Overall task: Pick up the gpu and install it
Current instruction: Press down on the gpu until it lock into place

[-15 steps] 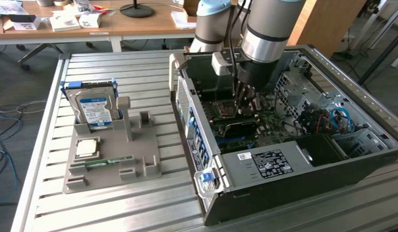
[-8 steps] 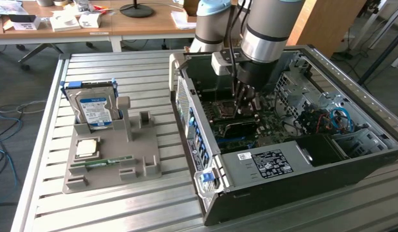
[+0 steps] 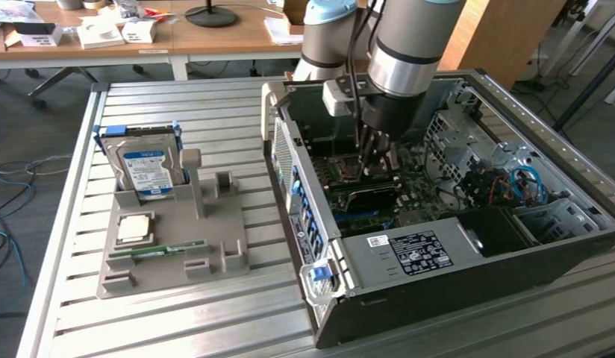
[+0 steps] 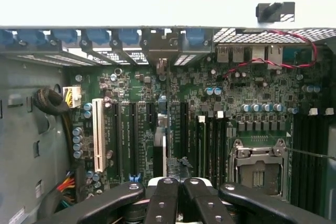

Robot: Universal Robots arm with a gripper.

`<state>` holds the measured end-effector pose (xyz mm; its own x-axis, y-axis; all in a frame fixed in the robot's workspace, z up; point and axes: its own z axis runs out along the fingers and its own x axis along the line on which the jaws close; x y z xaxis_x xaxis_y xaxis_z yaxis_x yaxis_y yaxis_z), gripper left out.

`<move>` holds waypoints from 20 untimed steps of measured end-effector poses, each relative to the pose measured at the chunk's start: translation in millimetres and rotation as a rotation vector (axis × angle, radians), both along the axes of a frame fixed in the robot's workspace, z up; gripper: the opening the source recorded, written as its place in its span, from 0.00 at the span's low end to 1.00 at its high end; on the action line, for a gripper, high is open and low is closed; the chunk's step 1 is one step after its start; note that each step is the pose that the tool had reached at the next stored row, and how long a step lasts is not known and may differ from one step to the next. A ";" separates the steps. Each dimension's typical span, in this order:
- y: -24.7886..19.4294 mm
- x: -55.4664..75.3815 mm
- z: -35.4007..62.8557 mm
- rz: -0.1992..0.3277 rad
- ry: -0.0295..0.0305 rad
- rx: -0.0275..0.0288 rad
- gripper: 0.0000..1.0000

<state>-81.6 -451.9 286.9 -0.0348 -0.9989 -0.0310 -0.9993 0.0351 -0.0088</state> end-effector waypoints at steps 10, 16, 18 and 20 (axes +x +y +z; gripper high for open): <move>0.4 -2.8 -0.8 0.000 0.0000 0.0001 0.11; 0.4 -2.8 -2.5 0.000 0.0001 -0.0001 0.11; 0.1 -2.9 -2.7 0.000 -0.0001 0.0003 0.11; -1.5 -2.9 -2.7 0.000 -0.0001 0.0003 0.11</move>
<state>-84.5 -453.4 284.1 -0.0349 -0.9989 -0.0313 -0.9993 0.0352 -0.0089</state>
